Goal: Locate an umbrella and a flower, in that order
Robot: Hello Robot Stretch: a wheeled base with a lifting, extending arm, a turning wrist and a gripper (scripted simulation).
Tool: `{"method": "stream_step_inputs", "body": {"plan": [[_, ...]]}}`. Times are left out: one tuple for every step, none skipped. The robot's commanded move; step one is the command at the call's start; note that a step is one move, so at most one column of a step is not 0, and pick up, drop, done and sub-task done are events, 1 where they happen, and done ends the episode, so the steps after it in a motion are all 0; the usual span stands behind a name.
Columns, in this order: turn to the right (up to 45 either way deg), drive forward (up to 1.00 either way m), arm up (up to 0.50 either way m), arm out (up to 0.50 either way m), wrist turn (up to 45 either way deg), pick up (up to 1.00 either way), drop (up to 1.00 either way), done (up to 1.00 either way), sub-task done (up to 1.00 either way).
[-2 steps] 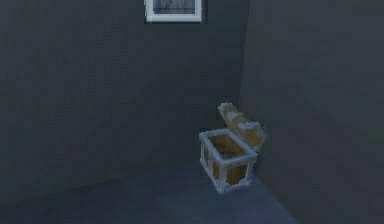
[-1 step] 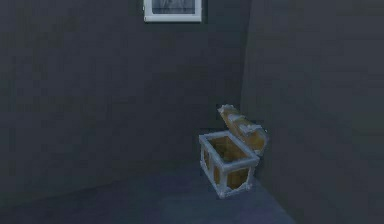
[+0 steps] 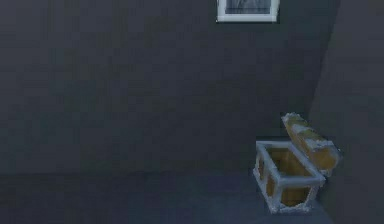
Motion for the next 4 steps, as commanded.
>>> {"method": "stream_step_inputs", "body": {"plan": [[0.0,0.3,0.0,0.0,0.0,0.0,0.0,0.0,0.0],[-45.0,0.0,0.0,0.0,0.0,0.0,0.0,0.0,0.0],[-30.0,0.0,0.0,0.0,0.0,0.0,0.0,0.0,0.0],[0.0,1.0,0.0,0.0,0.0,0.0,0.0,0.0,0.0]]}}
